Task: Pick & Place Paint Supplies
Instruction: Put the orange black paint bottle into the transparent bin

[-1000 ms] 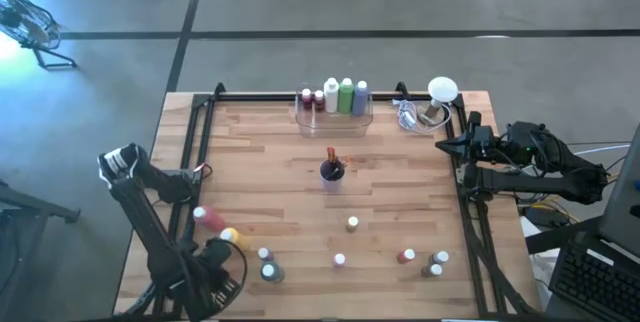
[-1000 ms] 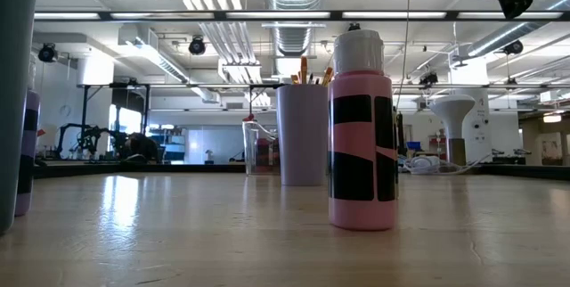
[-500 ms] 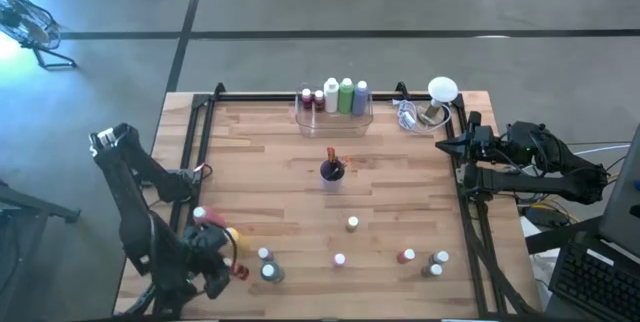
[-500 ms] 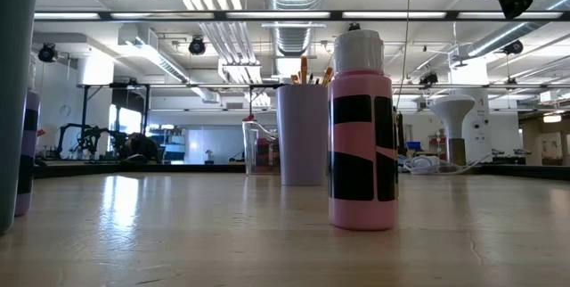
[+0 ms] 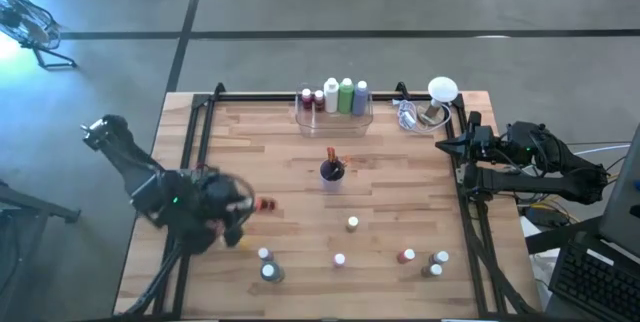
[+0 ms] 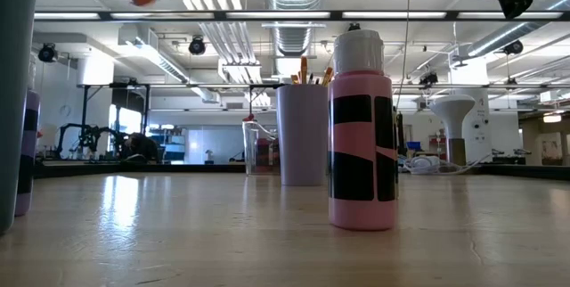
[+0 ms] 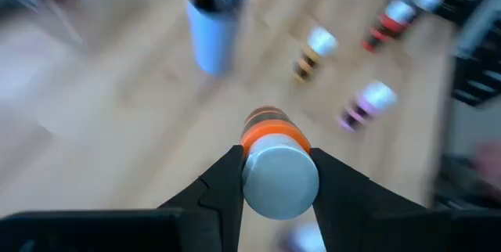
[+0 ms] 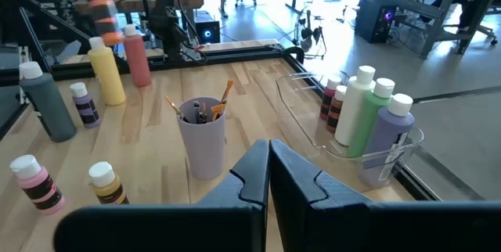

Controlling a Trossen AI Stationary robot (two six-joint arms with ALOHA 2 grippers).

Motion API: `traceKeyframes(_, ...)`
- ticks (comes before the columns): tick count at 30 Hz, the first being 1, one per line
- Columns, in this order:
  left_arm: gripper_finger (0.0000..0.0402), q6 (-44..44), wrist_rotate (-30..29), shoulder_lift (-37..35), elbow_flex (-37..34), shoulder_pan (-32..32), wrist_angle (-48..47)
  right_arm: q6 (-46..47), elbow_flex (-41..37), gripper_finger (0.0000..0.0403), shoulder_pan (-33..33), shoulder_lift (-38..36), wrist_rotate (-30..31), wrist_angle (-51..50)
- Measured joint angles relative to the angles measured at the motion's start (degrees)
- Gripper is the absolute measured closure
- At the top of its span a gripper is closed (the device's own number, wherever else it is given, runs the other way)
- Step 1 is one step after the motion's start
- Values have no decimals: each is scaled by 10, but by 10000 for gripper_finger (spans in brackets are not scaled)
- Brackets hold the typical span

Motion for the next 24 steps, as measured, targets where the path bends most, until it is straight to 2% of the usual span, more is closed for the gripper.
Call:
traceKeyframes(4,274,123,-21,-8,0,101,12,0,0,394,0,0,0,0)
traceKeyframes(8,274,251,5,-9,0,220,45,0,0,394,0,0,0,0)
traceKeyframes(11,274,346,63,-8,0,315,100,0,0,394,0,0,0,0)
traceKeyframes(16,273,471,197,10,0,464,202,0,0,394,0,0,0,0)
traceKeyframes(20,273,523,287,32,1,562,253,0,0,394,0,0,0,0)
traceKeyframes(24,273,562,338,64,4,631,269,0,0,394,0,0,0,0)
